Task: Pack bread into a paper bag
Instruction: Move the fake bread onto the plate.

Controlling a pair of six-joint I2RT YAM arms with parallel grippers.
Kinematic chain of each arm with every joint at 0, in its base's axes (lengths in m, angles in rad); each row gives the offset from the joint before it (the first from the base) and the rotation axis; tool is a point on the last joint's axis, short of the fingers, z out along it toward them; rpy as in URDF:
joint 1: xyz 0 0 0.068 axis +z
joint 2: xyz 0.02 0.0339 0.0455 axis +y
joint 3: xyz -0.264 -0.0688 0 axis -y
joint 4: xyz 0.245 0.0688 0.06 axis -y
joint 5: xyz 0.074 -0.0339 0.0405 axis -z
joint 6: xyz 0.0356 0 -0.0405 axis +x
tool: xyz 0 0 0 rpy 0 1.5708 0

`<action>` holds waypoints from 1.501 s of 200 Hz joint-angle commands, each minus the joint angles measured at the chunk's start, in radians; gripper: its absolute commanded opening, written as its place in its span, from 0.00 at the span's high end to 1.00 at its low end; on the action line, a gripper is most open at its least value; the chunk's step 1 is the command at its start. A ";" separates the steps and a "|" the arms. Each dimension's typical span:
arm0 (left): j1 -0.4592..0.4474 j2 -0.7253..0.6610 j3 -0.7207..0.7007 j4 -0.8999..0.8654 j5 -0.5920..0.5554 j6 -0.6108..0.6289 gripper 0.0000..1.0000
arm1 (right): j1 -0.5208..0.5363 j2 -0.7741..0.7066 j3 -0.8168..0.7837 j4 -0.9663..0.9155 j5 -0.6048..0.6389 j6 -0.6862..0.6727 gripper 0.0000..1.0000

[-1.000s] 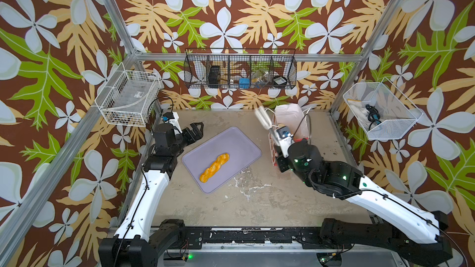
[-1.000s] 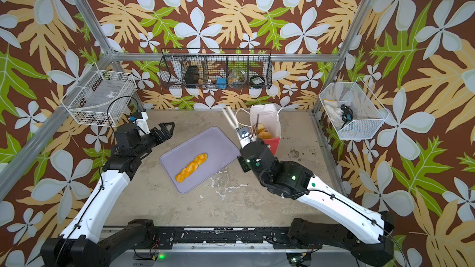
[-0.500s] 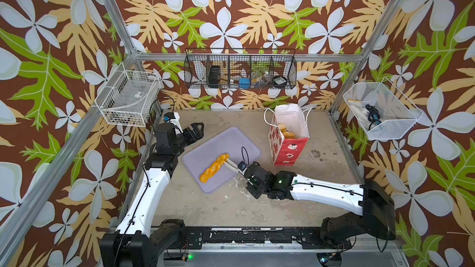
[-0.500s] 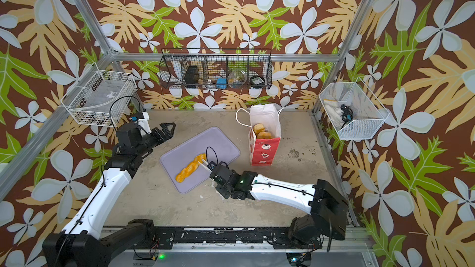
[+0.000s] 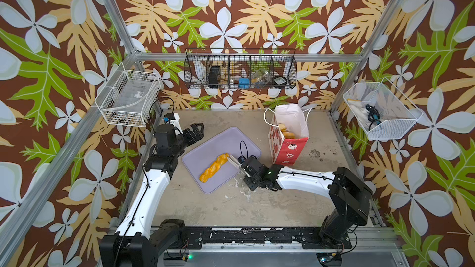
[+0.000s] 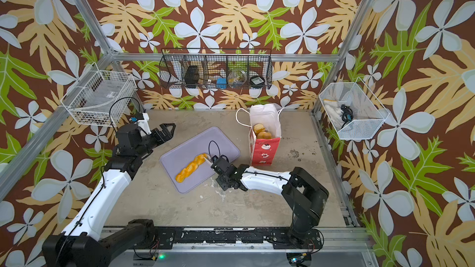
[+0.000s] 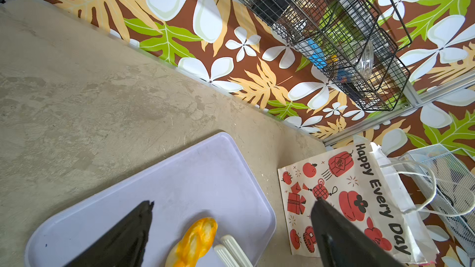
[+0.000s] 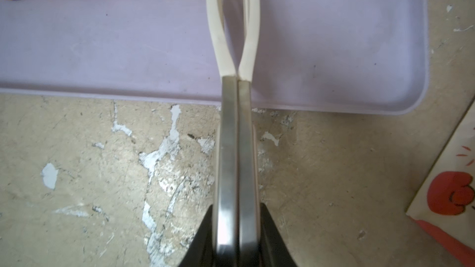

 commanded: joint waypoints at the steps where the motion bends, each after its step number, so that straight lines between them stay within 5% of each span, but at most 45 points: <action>1: 0.001 -0.004 0.000 0.014 0.003 0.009 0.00 | -0.014 0.033 0.038 0.056 -0.009 -0.005 1.00; 116: 0.001 -0.012 0.013 -0.009 0.002 0.027 0.00 | -0.058 0.342 0.463 -0.015 -0.133 -0.101 1.00; 183: 0.001 -0.023 0.008 -0.015 -0.001 0.032 0.00 | -0.039 0.296 0.477 -0.102 -0.256 -0.097 1.00; 207: 0.001 -0.025 0.007 -0.019 -0.003 0.034 0.00 | -0.015 0.226 0.406 -0.110 -0.230 -0.079 0.69; 221: 0.001 -0.027 0.004 -0.015 -0.003 0.033 0.00 | -0.015 0.189 0.372 -0.095 -0.260 -0.068 0.60; 300: 0.001 -0.042 -0.012 -0.016 0.000 0.029 0.00 | 0.005 0.300 0.498 -0.177 -0.341 -0.026 0.52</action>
